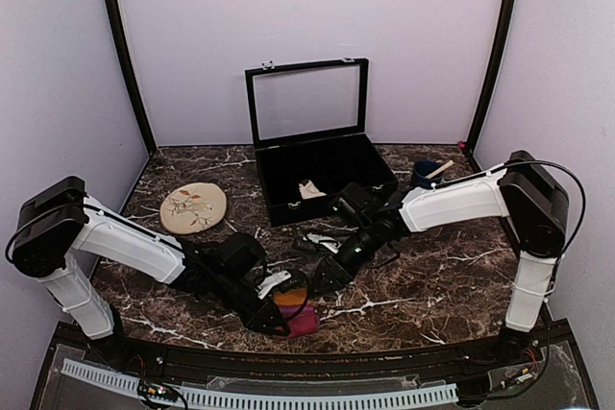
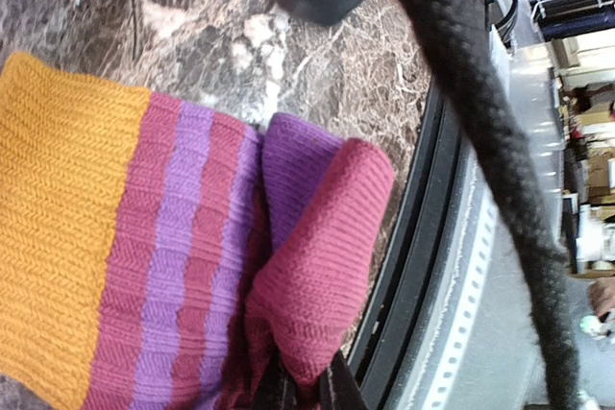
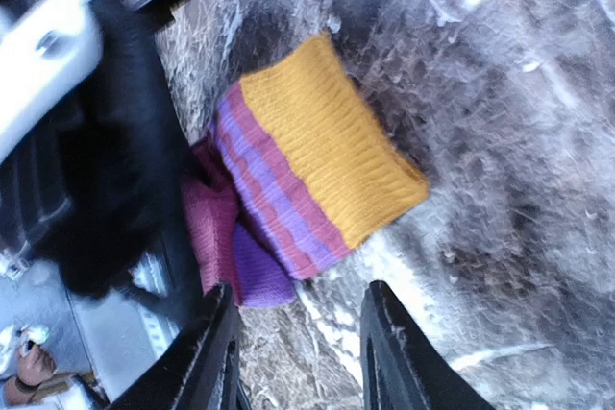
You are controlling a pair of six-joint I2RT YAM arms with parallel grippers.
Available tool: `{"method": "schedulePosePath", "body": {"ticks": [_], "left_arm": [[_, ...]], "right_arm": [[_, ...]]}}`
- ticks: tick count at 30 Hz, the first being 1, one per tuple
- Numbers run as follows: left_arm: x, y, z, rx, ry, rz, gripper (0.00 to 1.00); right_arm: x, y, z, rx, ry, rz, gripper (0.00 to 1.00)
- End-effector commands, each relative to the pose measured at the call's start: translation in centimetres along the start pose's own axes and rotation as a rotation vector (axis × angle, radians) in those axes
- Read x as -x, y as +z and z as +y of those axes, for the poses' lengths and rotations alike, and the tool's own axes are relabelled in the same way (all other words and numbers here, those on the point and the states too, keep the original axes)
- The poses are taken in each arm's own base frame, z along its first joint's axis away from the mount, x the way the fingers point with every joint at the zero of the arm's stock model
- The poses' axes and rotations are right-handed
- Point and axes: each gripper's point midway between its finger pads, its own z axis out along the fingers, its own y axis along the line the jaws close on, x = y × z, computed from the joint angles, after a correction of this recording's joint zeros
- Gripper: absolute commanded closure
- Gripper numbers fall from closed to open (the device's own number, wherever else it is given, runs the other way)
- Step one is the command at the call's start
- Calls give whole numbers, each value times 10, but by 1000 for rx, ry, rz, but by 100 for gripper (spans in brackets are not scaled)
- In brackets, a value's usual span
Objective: Roll the socks
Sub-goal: Roll the sock at the center of the board.
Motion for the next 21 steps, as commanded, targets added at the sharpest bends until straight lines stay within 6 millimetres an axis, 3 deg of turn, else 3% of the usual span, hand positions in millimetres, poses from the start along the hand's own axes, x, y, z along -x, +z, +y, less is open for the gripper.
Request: {"method": "schedulePosePath", "body": {"ticks": [1, 10, 21], "left_arm": [[-2, -2, -9, -100, -81, 33, 100], [7, -12, -13, -220, -177, 52, 100], [8, -9, -16, -341, -254, 148, 100]], "right_arm": [[9, -14, -10, -94, -35, -100, 59], [-5, -24, -2, -216, -177, -175, 58], [-23, -8, 44, -381, -480, -147, 52]]}}
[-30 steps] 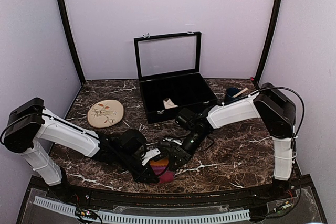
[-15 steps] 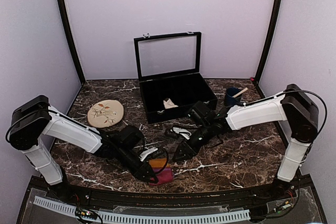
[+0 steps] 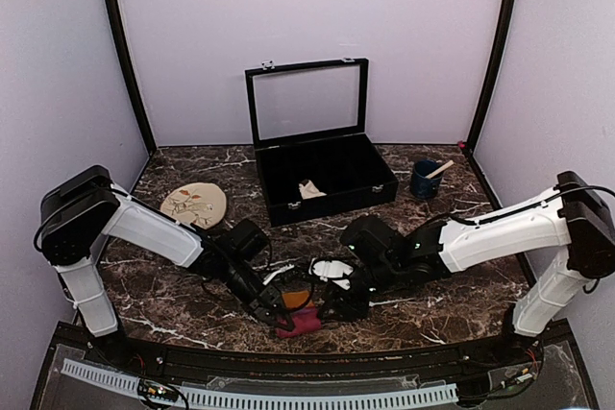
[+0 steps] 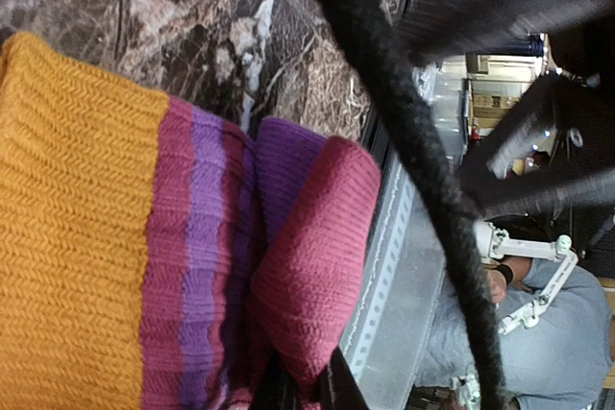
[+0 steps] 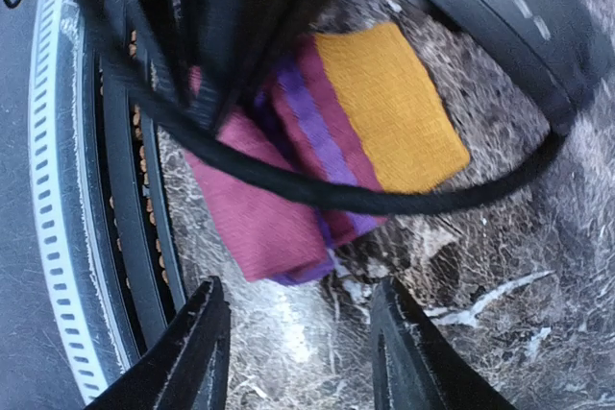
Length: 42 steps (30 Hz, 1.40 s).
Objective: Roll the socks
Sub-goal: Roll the sock at the center of the board.
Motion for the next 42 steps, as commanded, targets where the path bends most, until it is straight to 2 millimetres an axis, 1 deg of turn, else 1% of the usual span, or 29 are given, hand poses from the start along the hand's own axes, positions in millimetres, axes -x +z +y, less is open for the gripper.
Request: {"method": "schedulePosePath", "body": {"ticks": [1, 4, 6, 8, 11, 15, 24, 33, 35, 42], "left_arm": [[-8, 0, -8, -76, -31, 61, 100], [-11, 2, -6, -96, -49, 75, 100], [-13, 3, -4, -103, -61, 82, 100], [-14, 4, -3, -111, -66, 85, 100], [-13, 4, -3, -125, -70, 84, 100], [-12, 2, -1, -136, -79, 84, 100], [-9, 0, 0, -157, -89, 91, 100], [-10, 1, 0, -181, -101, 109, 100], [-11, 0, -1, -184, -101, 111, 100], [-12, 0, -2, -194, -107, 118, 100]], "right_arm": [[13, -5, 6, -102, -144, -39, 51], [13, -3, 14, -121, -206, -14, 47], [14, 0, 18, -123, -241, 2, 46], [14, 2, 21, -121, -268, 14, 46], [7, 12, 25, -110, -301, 56, 46], [7, 18, 34, -94, -343, 74, 46], [-1, 31, 56, -50, -393, 114, 47], [-4, 39, 60, -40, -402, 131, 47], [-4, 40, 52, -86, -434, 137, 48], [-7, 48, 45, -113, -452, 155, 48]]}}
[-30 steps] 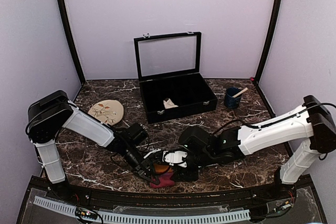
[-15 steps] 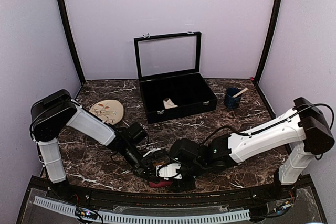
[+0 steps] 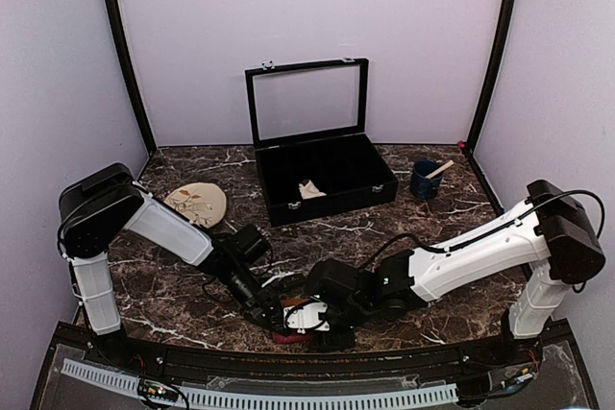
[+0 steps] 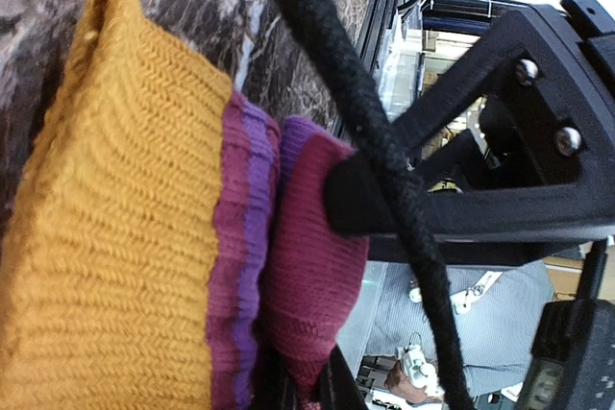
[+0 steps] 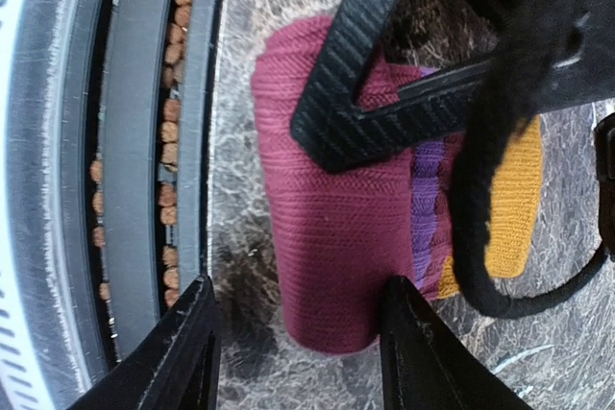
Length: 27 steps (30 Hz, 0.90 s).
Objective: Roll the socks
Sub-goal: Roll the sock at the center of the board.
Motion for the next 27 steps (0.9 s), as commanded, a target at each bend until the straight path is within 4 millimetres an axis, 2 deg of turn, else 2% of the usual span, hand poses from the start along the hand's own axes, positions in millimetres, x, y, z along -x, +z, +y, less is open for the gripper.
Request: {"method": "schedulePosePath", "body": {"ticks": [1, 3, 6, 13, 17, 23, 27], "left_arm": [[0, -1, -5, -29, 0, 15, 100], [0, -1, -5, -32, -2, 16, 100], [0, -1, -5, -35, -5, 18, 100], [-2, -1, -3, -24, -10, 13, 100], [1, -4, 2, 17, -12, -15, 97], [11, -16, 8, 121, 10, -115, 85], [18, -28, 5, 165, 46, -218, 78]], "right_arm": [[8, 7, -4, -33, -30, -7, 48], [9, 10, -6, -38, -29, -4, 48], [8, 14, -6, -37, -29, 6, 54], [0, 24, 0, 0, -22, 39, 87], [-7, 28, 3, 24, -7, 59, 98], [-18, 35, 5, 66, 39, 97, 100], [-20, 35, 4, 91, 80, 98, 100]]}}
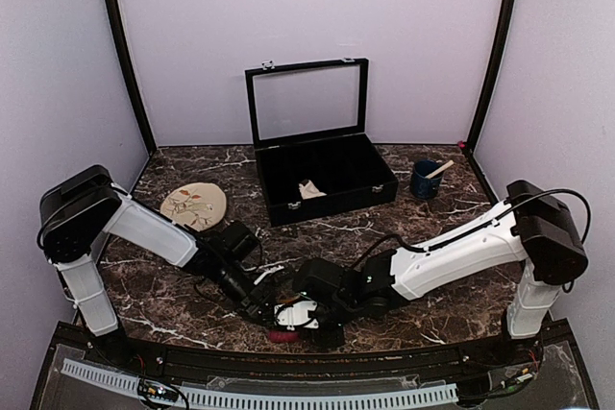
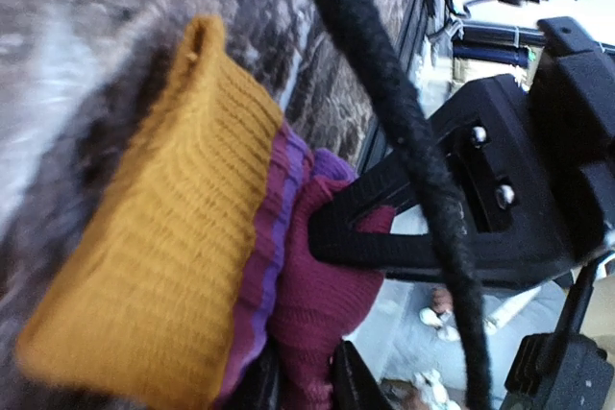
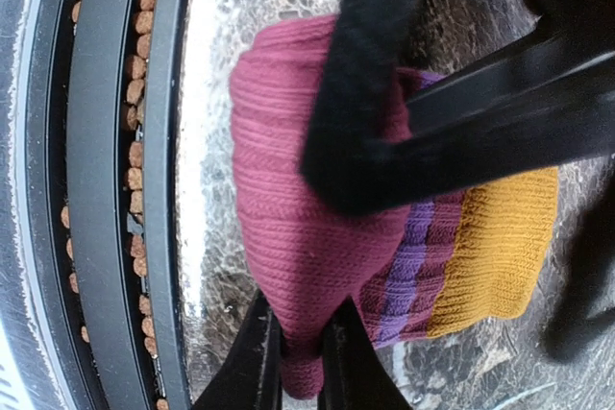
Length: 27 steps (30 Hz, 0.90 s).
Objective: Roll the socks
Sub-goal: Roll the sock at the center of the board.
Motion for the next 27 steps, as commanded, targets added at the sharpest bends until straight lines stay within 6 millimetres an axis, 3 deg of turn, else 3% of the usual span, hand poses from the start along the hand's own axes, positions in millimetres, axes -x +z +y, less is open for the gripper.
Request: {"method": "schedulePosePath", "body": {"ticks": [1, 7, 10, 16, 27], "left_arm": [[20, -19, -4, 78, 66, -166, 77], [26, -36, -13, 117, 127, -311, 73], [31, -55, -17, 171, 175, -453, 73], [24, -82, -16, 336, 274, -649, 71], [6, -77, -15, 566, 442, -712, 70]], "right_arm": [[-24, 14, 9, 78, 69, 74, 100], [-21, 10, 3, 124, 150, 75, 100], [-20, 8, 3, 161, 186, 82, 100], [-14, 3, 2, 248, 258, 93, 100], [-12, -7, -5, 425, 401, 91, 100]]}}
